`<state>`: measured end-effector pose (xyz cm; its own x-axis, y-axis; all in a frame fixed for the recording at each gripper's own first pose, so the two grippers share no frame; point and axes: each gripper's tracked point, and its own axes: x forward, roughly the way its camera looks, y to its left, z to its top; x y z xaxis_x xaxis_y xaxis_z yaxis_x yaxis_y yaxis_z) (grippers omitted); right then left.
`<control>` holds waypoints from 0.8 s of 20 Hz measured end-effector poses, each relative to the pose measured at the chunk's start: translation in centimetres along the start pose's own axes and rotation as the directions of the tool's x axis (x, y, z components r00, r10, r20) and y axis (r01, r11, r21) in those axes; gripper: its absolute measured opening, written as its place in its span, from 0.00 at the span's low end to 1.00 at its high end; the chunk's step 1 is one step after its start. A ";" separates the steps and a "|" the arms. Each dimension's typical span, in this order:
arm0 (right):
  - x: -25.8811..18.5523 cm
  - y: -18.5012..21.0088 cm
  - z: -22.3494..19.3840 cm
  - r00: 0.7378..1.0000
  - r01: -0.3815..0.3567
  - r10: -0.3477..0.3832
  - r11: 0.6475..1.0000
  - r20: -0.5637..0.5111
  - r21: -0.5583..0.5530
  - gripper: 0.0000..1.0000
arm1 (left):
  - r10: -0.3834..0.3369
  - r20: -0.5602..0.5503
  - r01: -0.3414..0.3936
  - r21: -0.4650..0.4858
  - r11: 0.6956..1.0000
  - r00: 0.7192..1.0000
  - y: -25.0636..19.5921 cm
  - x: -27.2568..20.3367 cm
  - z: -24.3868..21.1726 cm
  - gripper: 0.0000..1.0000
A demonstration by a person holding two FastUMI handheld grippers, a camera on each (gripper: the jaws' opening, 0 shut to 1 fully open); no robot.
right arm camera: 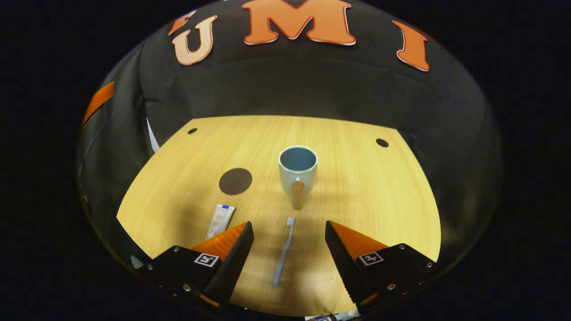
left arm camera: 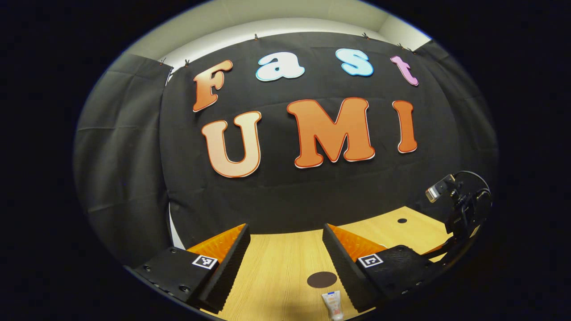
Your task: Put the toothbrush and toothpaste on the desktop into the cup, then pick up the cup and place it on the coaster on the desktop.
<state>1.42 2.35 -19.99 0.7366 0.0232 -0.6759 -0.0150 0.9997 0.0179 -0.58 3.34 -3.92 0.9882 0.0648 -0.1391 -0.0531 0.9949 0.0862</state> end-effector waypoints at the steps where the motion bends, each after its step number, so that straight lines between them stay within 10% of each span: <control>1: 0.2 0.1 -0.8 0.999 -0.007 0.007 1.000 -0.040 0.002 0.97 | 0.003 -0.012 -0.003 -0.002 1.000 1.000 0.2 -0.1 -0.3 0.98; 16: 5.4 0.9 -9.4 0.880 0.004 0.009 1.000 -0.475 0.026 0.77 | 0.010 -0.180 -0.010 0.004 1.000 0.984 0.7 0.2 -5.9 0.98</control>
<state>-0.97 3.44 -30.50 0.3266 0.0312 -0.9446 0.0052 0.9994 0.0348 -1.29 4.47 -9.74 0.9455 0.0882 -0.3134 -0.0622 0.9938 0.0919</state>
